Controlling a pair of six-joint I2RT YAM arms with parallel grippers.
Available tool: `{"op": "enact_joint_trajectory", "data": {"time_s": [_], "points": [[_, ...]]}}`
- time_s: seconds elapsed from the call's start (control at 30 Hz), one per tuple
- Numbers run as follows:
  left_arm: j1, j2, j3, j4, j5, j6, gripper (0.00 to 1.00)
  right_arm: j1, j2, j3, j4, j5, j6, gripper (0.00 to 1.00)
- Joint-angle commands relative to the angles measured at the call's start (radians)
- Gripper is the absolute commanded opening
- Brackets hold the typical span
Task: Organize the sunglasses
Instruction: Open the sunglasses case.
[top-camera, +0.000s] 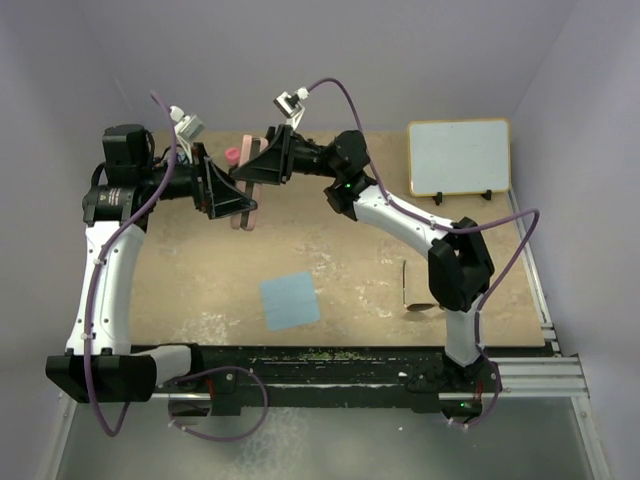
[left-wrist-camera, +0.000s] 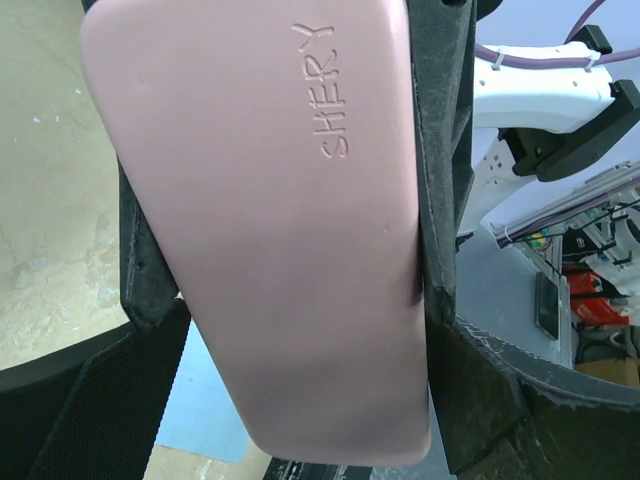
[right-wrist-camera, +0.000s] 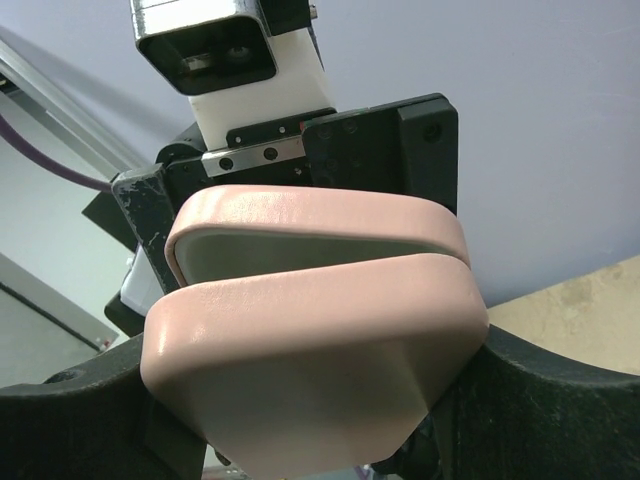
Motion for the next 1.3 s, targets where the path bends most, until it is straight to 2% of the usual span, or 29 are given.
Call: {"op": "enact_joint_trajectory", "data": {"time_s": [0.0, 0.13, 0.17, 0.3, 0.37, 0.4, 0.57, 0.67, 0.73, 0.8, 0.9, 1.03, 1.27], "points": [[-0.003, -0.01, 0.007, 0.024, -0.007, 0.004, 0.98, 0.018, -0.001, 0.074, 0.1, 0.023, 0.037, 0.0], [-0.003, -0.017, 0.013, 0.025, -0.002, 0.009, 0.97, 0.019, 0.003, 0.054, 0.113, 0.024, 0.042, 0.0], [-0.004, -0.016, 0.013, 0.028, 0.003, 0.009, 0.9, 0.02, 0.004, 0.05, 0.123, 0.024, 0.047, 0.0], [-0.003, -0.004, 0.017, 0.031, 0.009, 0.014, 0.38, 0.02, 0.005, 0.045, 0.154, 0.011, 0.068, 0.0], [-0.003, 0.004, 0.017, 0.028, 0.019, 0.014, 0.08, 0.021, 0.009, 0.046, 0.166, 0.001, 0.076, 0.0], [-0.003, 0.006, 0.016, 0.027, 0.018, 0.014, 0.05, 0.021, 0.01, 0.046, 0.172, -0.003, 0.079, 0.0], [-0.002, -0.007, 0.014, 0.046, 0.056, 0.004, 0.04, 0.021, 0.018, 0.034, 0.195, -0.022, 0.095, 0.0], [0.003, -0.019, 0.012, 0.076, 0.128, -0.025, 0.04, 0.02, 0.021, 0.014, 0.219, -0.06, 0.096, 0.0], [0.011, -0.033, -0.01, 0.163, 0.201, -0.103, 0.05, 0.019, 0.031, 0.008, 0.247, -0.096, 0.099, 0.0], [0.016, -0.053, -0.055, 0.317, 0.268, -0.243, 0.04, 0.018, 0.052, 0.009, 0.288, -0.121, 0.123, 0.0], [0.016, -0.07, -0.094, 0.472, 0.315, -0.383, 0.04, 0.016, 0.098, 0.029, 0.407, -0.144, 0.219, 0.0], [0.016, -0.066, -0.091, 0.477, 0.348, -0.402, 0.04, 0.015, 0.158, 0.092, 0.513, -0.159, 0.299, 0.0], [0.016, -0.073, -0.087, 0.506, 0.39, -0.425, 0.04, 0.015, 0.22, 0.187, 0.579, -0.219, 0.337, 0.0]]}}
